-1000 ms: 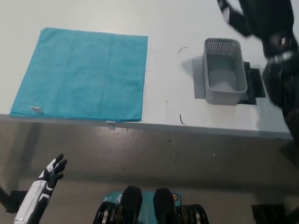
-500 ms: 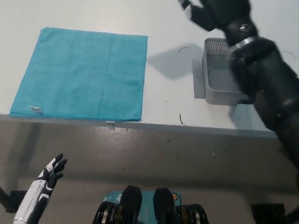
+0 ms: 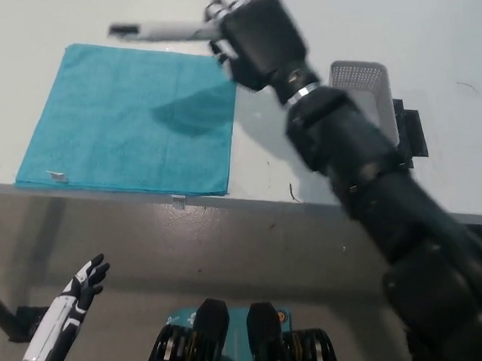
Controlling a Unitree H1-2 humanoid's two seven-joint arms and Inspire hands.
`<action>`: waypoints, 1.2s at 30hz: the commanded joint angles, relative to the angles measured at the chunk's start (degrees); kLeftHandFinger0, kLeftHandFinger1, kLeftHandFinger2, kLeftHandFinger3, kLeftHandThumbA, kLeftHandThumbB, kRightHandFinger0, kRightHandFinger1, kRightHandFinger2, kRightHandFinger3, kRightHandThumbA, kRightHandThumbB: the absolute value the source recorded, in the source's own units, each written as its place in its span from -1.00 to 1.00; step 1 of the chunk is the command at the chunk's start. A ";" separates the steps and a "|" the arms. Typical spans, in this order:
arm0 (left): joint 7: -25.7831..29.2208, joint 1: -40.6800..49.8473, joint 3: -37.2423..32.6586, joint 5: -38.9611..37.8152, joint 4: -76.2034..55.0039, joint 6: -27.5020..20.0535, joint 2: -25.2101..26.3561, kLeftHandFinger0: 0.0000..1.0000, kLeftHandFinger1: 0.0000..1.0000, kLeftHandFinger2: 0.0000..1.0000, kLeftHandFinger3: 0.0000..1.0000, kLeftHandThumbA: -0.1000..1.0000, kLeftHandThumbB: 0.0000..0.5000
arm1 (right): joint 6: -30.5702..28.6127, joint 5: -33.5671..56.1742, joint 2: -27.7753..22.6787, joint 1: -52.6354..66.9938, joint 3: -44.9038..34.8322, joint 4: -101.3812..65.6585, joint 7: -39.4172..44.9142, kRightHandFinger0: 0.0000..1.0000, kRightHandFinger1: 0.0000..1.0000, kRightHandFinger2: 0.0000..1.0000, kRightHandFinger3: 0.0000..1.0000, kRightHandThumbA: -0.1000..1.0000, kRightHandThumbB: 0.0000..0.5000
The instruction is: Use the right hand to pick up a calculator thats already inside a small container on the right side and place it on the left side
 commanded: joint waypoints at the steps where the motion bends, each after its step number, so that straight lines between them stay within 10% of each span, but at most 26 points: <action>1: 0.21 1.00 -0.25 0.51 -1.08 -2.11 -0.16 1.00 1.00 1.00 1.00 1.00 -1.00 | 2.25 2.06 3.82 -6.71 0.83 0.95 -0.98 -1.00 -0.62 0.26 -0.09 -1.00 0.16; 7: -0.04 1.68 -0.25 0.64 -1.21 -2.32 0.11 1.00 1.00 1.00 1.00 1.00 -1.00 | 4.27 3.17 7.41 -7.16 1.31 2.72 2.99 -1.00 -0.77 0.08 -0.18 -1.00 0.31; 9: -0.40 1.63 -0.39 0.55 -1.19 -2.42 0.35 1.00 1.00 1.00 1.00 1.00 -1.00 | 5.14 3.59 8.29 -7.56 1.20 3.10 4.26 -1.00 -0.99 -0.26 -0.42 -1.00 0.38; 14: -0.65 2.03 -0.49 0.25 -1.23 -2.66 0.01 1.00 1.00 1.00 1.00 1.00 -1.00 | 5.63 4.56 8.63 -7.99 0.98 3.77 5.75 -1.00 -1.00 -0.19 -0.65 -1.00 0.29; 36: -1.42 3.53 -2.55 1.02 -2.95 -1.79 -0.07 1.00 1.00 1.00 1.00 1.00 -0.94 | 12.30 9.00 5.19 -6.91 -0.12 5.38 13.85 -1.00 -1.00 -0.34 -0.26 -1.00 0.29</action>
